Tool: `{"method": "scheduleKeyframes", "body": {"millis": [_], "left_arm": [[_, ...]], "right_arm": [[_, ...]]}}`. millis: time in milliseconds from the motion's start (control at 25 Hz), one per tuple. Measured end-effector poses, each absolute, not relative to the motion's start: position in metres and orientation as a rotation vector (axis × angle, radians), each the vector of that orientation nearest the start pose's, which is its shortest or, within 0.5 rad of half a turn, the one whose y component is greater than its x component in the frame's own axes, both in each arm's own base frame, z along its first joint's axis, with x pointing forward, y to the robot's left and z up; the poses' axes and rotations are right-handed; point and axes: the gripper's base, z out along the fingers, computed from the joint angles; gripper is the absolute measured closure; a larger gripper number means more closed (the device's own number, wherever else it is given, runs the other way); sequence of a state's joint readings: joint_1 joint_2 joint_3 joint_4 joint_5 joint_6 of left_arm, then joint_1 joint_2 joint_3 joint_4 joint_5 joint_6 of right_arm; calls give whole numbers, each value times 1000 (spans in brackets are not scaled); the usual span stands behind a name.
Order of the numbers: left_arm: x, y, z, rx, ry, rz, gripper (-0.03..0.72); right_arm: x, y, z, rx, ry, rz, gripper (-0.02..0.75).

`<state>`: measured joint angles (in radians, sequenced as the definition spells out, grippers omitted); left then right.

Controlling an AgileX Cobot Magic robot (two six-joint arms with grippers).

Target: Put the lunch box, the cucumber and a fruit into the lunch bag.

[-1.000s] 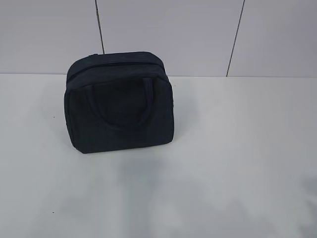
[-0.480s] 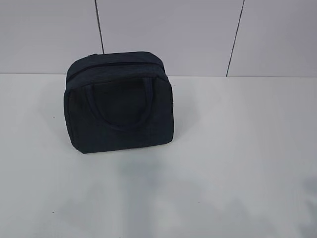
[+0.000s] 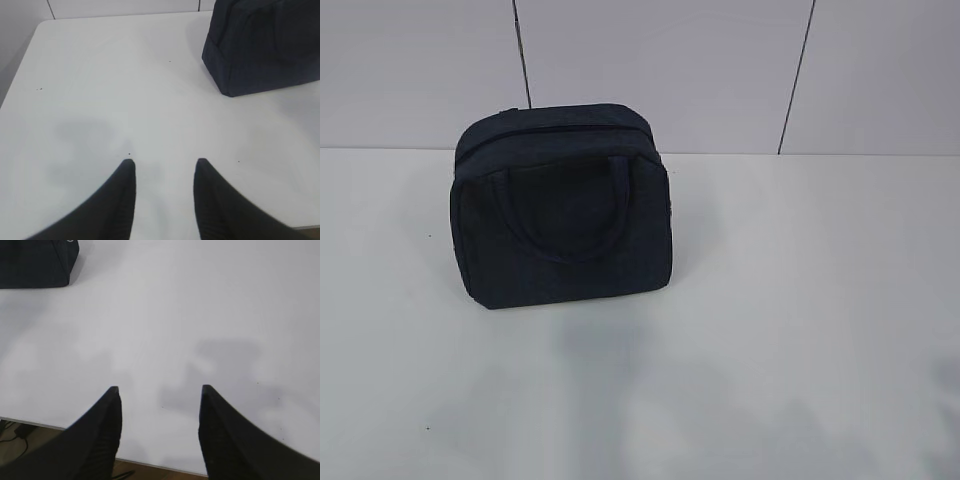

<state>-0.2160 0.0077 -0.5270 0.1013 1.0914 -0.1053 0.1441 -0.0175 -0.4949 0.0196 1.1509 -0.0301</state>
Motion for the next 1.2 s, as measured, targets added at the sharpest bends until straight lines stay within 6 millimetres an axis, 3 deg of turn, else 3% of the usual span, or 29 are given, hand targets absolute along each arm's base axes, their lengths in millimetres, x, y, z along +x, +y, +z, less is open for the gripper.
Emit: {"method": "scheduleKeyframes", "body": {"millis": [440, 1200], "left_arm": [[-9, 8, 283, -151, 2047, 80, 421], [-8, 8, 282, -159, 2048, 85, 422]], "right_arm": [[-11, 0, 269, -187, 2115, 91, 336], [-11, 0, 268, -189, 2117, 96, 336]]}}
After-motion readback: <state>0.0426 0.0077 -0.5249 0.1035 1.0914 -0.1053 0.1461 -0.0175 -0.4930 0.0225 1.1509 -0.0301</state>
